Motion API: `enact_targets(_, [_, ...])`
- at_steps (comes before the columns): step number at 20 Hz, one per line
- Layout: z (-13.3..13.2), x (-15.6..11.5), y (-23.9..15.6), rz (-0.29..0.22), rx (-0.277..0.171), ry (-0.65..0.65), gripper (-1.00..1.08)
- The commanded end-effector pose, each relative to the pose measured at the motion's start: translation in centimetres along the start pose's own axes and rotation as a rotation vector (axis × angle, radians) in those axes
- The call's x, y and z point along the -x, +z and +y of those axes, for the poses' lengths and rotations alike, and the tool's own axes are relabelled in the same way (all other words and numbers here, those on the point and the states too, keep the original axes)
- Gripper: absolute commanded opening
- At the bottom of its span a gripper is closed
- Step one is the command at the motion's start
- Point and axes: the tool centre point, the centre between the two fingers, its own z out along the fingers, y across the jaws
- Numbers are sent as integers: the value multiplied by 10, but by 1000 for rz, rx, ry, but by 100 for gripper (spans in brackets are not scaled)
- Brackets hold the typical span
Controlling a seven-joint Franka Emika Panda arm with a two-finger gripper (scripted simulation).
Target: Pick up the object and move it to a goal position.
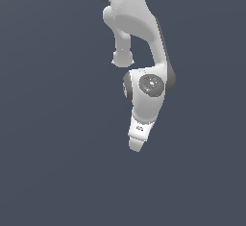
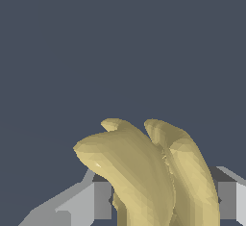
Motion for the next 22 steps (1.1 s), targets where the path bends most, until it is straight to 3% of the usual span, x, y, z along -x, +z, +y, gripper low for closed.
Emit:
enact_targets(1, [-11, 6, -15, 0, 1, 0, -100])
enact_targets(22, [-109, 64, -156, -1, 2, 0, -100])
